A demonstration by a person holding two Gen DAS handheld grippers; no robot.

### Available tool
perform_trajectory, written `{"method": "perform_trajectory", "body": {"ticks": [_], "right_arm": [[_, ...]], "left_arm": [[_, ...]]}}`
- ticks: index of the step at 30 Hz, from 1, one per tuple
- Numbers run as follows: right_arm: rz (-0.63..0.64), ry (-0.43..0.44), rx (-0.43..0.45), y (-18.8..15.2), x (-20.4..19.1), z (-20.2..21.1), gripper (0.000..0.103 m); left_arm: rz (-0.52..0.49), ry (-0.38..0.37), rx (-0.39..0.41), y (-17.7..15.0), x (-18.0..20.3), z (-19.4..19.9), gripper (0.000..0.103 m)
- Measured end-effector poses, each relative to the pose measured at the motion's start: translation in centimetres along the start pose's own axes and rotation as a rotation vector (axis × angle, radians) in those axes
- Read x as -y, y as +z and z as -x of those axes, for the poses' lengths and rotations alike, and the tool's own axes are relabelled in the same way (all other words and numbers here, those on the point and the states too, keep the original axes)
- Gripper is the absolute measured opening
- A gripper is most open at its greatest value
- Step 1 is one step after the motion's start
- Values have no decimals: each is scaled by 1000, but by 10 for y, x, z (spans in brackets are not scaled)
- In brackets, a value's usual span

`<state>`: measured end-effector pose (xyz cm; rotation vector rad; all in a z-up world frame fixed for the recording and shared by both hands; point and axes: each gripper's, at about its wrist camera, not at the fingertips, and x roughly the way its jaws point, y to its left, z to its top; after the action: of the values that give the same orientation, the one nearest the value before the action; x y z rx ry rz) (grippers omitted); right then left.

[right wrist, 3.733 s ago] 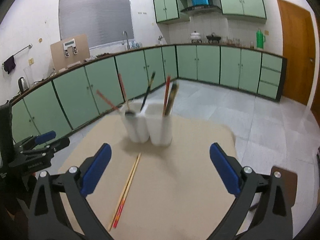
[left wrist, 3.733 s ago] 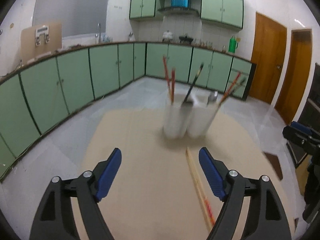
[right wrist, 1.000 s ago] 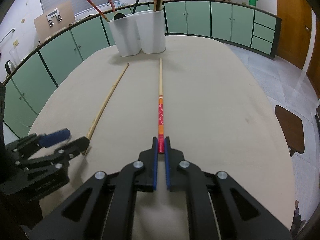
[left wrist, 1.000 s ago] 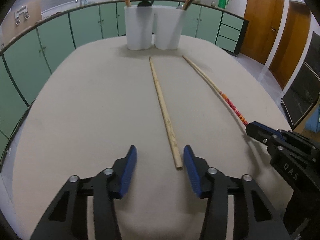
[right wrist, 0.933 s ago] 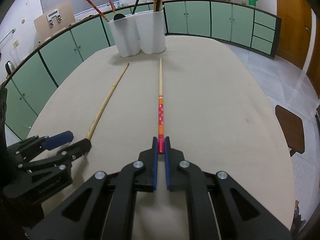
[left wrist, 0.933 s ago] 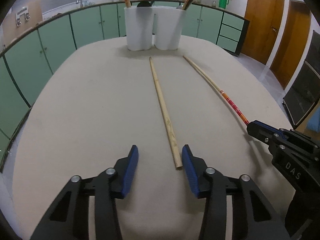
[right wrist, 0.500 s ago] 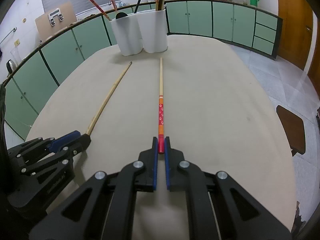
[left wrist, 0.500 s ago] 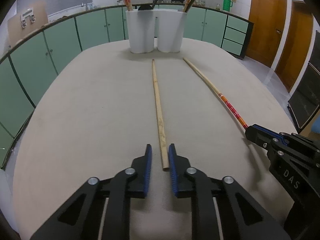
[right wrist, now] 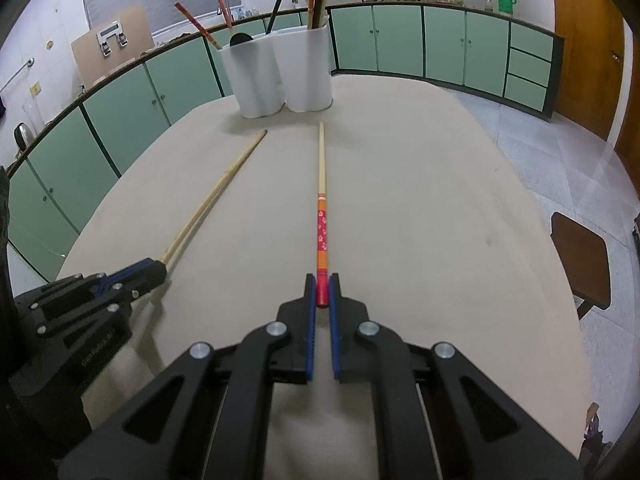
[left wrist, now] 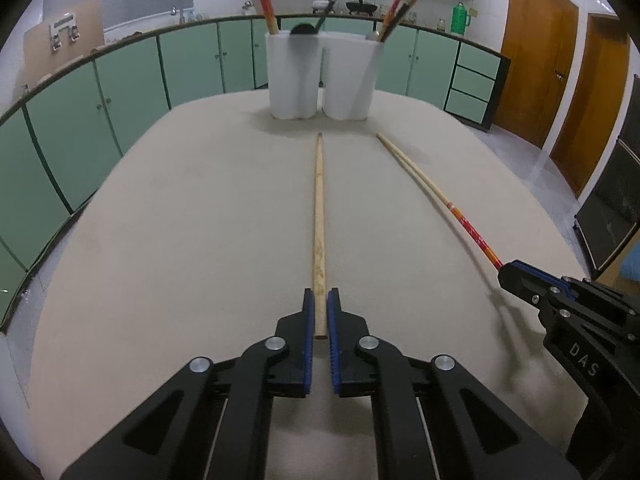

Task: Organize utensils
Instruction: 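Lift both chopsticks and carry them over the white holder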

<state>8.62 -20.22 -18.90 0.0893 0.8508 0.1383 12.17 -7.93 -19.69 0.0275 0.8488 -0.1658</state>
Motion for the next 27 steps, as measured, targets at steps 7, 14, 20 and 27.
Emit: {"method": "perform_trajectory", "body": {"ticks": [7,14,20,27], "right_arm": [[1,5,27,7,0,12,5],[4,11,66,22,-1,30,5],[7,25,109,44,0,49,5],[37,50,155,82,0,69,5]], "left_arm": [[-1,6,62,15,-6,23,7],[2,-2,120,35,-10,46,7],[-6,-9,187,61,-15,65,7],[-32,-21,258,94,-17,83,7]]}}
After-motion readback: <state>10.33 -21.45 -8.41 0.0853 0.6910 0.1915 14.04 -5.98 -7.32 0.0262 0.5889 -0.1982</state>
